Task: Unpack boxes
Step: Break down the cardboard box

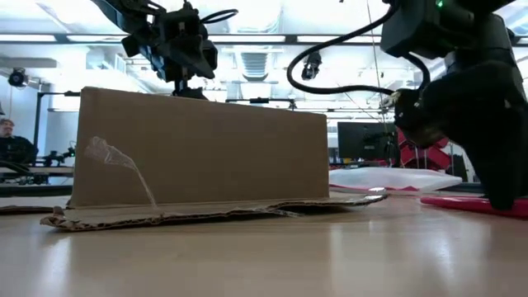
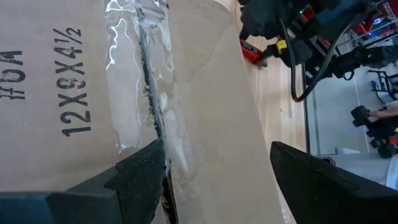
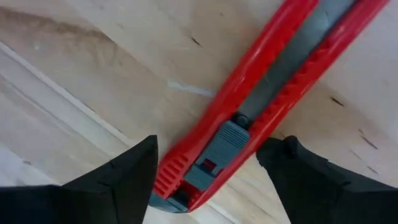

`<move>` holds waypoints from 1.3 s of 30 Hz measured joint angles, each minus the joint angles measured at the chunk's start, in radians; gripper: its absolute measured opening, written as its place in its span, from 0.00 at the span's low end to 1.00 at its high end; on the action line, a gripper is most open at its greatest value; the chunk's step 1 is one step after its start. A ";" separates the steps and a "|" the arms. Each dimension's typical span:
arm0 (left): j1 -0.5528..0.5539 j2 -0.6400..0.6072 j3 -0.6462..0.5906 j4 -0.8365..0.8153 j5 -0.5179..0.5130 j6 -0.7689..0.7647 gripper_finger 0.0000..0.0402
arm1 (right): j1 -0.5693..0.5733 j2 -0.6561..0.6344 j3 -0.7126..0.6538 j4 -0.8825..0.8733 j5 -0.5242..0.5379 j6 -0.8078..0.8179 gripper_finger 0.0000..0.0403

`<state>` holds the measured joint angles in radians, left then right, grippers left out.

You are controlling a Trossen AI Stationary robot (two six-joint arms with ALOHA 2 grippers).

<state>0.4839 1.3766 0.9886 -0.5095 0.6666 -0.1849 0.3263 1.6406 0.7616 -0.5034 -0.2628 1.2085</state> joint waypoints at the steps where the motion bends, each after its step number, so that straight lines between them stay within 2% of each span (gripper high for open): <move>1: 0.000 0.000 0.000 -0.002 -0.001 -0.001 0.69 | 0.001 0.004 0.000 0.000 -0.001 -0.018 0.63; 5: -0.001 0.000 0.000 -0.002 -0.001 -0.002 0.69 | 0.001 0.001 -0.002 -0.003 -0.005 -0.092 0.46; 11: -0.002 0.000 0.000 0.002 -0.002 -0.005 0.69 | 0.001 -0.019 -0.005 0.022 -0.011 -0.196 0.10; 21: -0.003 0.000 0.000 0.005 -0.003 -0.001 0.69 | 0.002 -0.093 -0.009 -0.030 -0.019 -0.233 0.08; 31: -0.004 0.000 0.000 0.015 0.009 0.049 0.69 | 0.001 -0.307 -0.009 -0.201 -0.013 -0.183 0.08; 35: -0.010 0.000 0.000 0.100 0.048 0.051 0.69 | 0.001 -0.419 -0.005 -0.205 0.039 -0.173 0.08; 39: -0.027 0.000 0.042 0.184 0.057 0.048 0.69 | -0.020 -0.503 0.033 -0.204 0.142 -0.179 0.08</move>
<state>0.4565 1.3766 1.0303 -0.3254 0.7236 -0.1367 0.3068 1.1372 0.7944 -0.7075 -0.1209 1.0294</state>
